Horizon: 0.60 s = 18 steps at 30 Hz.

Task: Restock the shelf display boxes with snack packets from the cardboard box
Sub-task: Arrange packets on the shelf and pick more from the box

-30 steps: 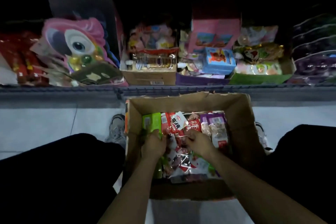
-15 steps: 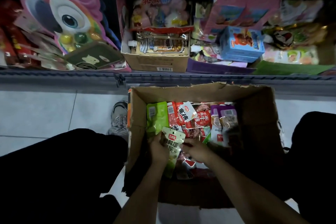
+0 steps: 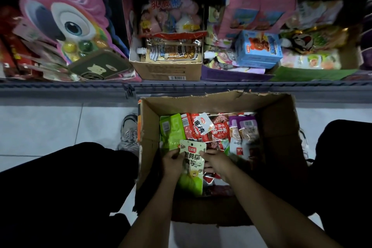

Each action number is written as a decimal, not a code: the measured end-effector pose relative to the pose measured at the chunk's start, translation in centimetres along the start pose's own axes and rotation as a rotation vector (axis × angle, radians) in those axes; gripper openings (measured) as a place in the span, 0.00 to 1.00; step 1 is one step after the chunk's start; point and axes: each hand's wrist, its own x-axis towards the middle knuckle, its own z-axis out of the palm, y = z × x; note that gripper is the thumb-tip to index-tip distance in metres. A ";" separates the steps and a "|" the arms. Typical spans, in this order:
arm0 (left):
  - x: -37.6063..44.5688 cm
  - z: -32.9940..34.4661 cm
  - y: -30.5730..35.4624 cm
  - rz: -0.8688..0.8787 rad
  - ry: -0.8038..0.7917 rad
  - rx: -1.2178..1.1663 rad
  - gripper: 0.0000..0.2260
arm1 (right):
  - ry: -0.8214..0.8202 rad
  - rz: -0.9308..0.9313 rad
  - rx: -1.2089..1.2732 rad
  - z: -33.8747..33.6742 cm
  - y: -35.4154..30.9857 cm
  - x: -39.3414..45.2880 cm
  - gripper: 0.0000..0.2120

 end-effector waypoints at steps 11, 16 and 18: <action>-4.6 -0.3 7.4 0.072 -0.175 -0.114 0.06 | 0.079 -0.197 0.208 -3.6 -3.9 -5.0 0.20; -7.9 -0.5 11.7 0.152 -0.254 -0.127 0.11 | 0.041 -0.354 0.281 -5.6 -6.8 -10.1 0.09; -9.9 -0.9 13.9 0.191 -0.286 -0.135 0.11 | 0.038 -0.412 0.302 -6.2 -8.2 -12.3 0.07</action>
